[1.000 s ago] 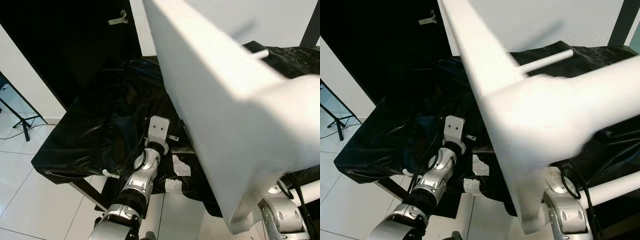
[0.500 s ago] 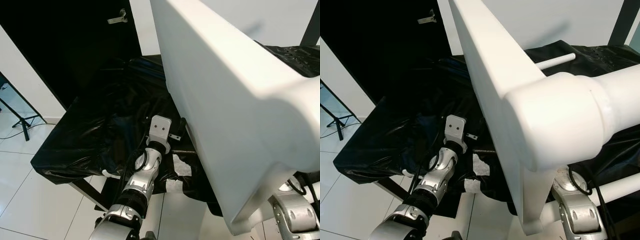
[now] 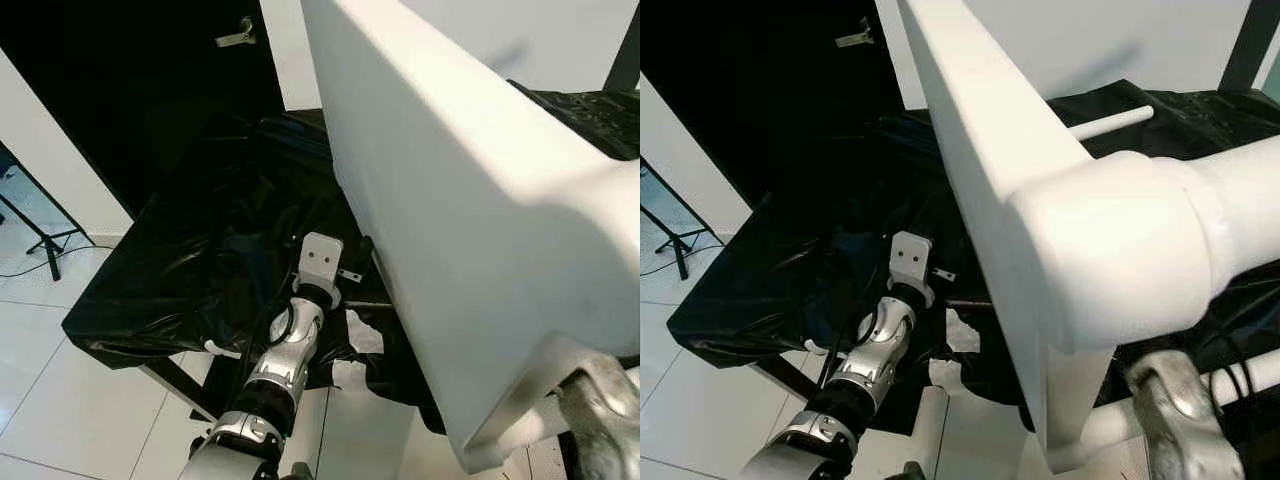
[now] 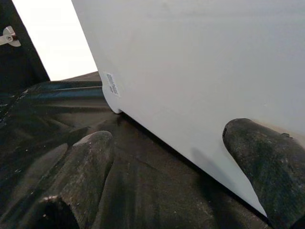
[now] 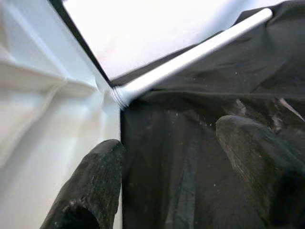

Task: Building children table

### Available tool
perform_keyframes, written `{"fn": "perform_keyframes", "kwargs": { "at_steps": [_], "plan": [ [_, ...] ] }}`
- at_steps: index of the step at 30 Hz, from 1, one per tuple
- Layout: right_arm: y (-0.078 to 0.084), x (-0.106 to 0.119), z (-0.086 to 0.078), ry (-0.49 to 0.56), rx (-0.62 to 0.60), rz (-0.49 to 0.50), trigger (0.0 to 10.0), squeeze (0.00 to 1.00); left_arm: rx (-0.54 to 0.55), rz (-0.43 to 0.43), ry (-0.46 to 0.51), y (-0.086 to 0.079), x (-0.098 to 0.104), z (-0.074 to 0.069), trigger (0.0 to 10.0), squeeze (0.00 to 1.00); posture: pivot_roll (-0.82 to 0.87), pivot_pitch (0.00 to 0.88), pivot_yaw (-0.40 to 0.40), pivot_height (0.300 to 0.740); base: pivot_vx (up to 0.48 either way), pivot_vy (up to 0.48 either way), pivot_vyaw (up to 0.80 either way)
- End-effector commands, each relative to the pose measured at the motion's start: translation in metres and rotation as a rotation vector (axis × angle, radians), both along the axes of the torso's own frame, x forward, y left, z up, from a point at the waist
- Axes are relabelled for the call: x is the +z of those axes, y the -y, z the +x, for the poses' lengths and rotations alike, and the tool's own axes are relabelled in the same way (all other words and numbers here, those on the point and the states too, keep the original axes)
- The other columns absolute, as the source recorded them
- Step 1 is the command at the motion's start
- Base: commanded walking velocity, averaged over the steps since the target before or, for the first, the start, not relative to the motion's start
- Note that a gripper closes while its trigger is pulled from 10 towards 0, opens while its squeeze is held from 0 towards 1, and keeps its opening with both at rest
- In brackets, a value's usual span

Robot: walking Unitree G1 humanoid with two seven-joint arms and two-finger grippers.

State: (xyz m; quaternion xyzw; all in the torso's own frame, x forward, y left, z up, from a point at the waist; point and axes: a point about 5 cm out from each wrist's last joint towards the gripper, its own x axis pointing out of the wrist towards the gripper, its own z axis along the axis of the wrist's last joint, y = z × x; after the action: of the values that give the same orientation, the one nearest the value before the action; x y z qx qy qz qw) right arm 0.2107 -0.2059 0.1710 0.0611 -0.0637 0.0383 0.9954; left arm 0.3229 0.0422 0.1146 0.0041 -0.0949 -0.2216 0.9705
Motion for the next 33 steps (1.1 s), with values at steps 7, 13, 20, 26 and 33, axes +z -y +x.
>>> {"fn": "perform_keyframes", "kwargs": {
  "at_steps": [7, 13, 20, 26, 33],
  "plan": [
    [-0.008, 0.009, -0.004, 0.045, 0.103, 0.064, 10.0, 0.0, -0.027, 0.026, -0.004, 0.0, -0.004, -0.001, 10.0, 0.0, 0.04, 0.0, 0.116, 0.74, 0.0, 0.0, 0.0],
    [-0.012, 0.01, -0.004, 0.056, 0.125, 0.147, 10.0, 0.0, -0.028, 0.032, 0.0, 0.0, -0.003, -0.001, 10.0, 0.0, 0.04, 0.0, 0.116, 0.74, 0.0, 0.0, 0.0],
    [-0.011, 0.013, -0.004, 0.062, 0.191, 0.324, 10.0, 0.0, -0.032, 0.046, 0.004, 0.0, -0.004, -0.001, 10.0, 0.0, 0.04, 0.0, 0.12, 0.74, 0.0, 0.0, 0.0],
    [-0.017, 0.006, -0.011, 0.018, 0.314, 0.455, 10.0, 0.0, -0.043, 0.057, 0.012, 0.001, -0.004, -0.002, 10.0, 0.0, 0.04, 0.0, 0.125, 0.74, 0.0, 0.0, 0.0],
    [-0.028, 0.0, -0.023, -0.051, 0.503, 0.567, 10.0, 0.0, -0.048, 0.061, 0.014, 0.001, -0.004, -0.002, 10.0, 0.0, 0.04, 0.0, 0.125, 0.74, 0.0, 0.0, 0.0]
  ]
}}
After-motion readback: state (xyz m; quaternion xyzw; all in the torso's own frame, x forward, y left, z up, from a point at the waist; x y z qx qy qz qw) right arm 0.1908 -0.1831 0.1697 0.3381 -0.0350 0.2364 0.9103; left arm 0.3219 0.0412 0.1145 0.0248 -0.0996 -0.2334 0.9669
